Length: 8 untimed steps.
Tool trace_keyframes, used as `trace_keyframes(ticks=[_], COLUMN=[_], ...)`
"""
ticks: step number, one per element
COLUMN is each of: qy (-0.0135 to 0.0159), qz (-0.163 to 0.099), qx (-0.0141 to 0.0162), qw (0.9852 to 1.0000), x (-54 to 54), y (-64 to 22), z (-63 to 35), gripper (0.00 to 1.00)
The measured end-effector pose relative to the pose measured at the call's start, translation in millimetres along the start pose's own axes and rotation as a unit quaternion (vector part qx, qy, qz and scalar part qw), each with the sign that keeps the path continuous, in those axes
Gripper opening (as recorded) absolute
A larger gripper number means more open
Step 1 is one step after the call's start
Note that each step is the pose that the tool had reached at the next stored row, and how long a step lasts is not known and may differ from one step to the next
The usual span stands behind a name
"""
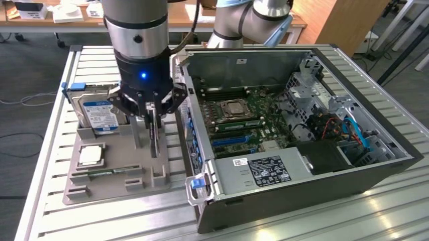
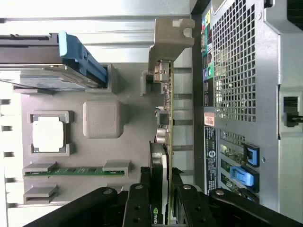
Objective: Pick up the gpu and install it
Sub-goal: 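Pick up the gpu and move the gpu toward the slot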
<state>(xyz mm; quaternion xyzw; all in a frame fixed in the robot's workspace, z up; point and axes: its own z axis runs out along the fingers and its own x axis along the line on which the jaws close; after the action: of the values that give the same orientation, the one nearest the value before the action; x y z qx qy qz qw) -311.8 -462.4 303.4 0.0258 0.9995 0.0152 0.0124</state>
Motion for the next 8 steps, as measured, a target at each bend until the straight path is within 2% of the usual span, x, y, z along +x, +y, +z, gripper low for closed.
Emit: trace_keyframes(ticks=[2,8], qy=[0.0001,0.0002], qz=[-0.003,-0.004], qx=[-0.0001,-0.0001], qw=[1.0,1.0], x=[-0.6,-1.2], y=[0.7,1.5], z=[-26.0,-49.9], gripper=[0.27,0.27])
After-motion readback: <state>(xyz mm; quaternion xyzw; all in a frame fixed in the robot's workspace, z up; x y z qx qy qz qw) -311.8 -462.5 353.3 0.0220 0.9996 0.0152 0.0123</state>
